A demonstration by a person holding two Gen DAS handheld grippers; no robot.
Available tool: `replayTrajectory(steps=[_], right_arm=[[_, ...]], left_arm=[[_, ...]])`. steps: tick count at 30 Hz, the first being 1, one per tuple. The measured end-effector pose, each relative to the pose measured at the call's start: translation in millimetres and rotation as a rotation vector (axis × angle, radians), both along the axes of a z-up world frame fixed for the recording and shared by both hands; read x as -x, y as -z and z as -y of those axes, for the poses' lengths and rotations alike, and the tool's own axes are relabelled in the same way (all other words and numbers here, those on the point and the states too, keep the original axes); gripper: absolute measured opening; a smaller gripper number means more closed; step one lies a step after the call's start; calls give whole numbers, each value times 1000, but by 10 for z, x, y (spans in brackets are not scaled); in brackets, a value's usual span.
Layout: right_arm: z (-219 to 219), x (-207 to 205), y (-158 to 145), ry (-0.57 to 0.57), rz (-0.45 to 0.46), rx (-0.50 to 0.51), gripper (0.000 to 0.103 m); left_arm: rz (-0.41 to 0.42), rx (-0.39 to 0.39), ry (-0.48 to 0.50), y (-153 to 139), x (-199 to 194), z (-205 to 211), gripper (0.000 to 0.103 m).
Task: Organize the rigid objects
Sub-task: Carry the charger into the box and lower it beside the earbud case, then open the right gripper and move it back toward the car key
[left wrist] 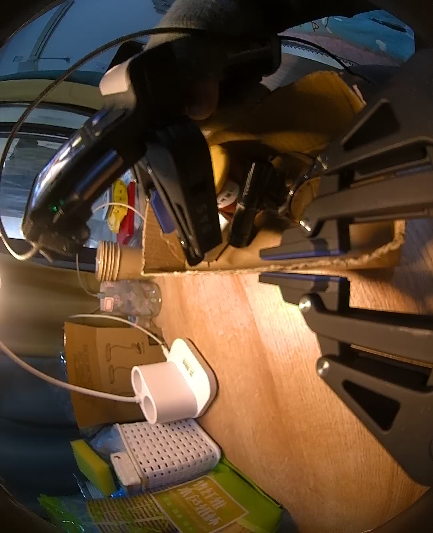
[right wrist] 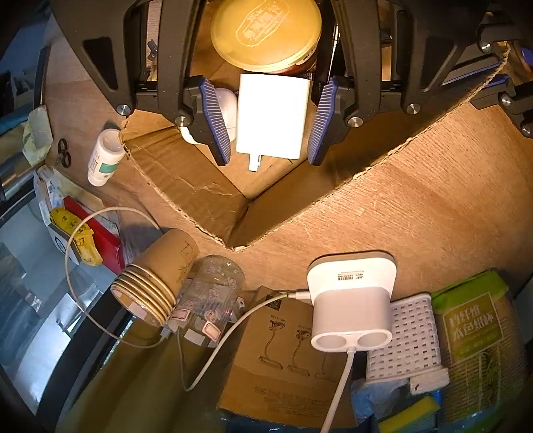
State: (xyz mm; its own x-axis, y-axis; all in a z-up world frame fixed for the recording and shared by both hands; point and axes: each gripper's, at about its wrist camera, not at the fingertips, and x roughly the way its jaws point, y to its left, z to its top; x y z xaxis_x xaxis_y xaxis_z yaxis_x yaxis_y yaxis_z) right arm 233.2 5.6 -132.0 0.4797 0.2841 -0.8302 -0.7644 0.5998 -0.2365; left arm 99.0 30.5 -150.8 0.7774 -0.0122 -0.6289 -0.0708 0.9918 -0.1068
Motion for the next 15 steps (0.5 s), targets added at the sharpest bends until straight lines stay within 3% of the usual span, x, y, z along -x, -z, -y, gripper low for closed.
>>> replayTrajectory(steps=[15], right_arm=[[545,39,-420,113,33,-187,52]], left_arm=[[-2,-18,-5,0,-16,7,7]])
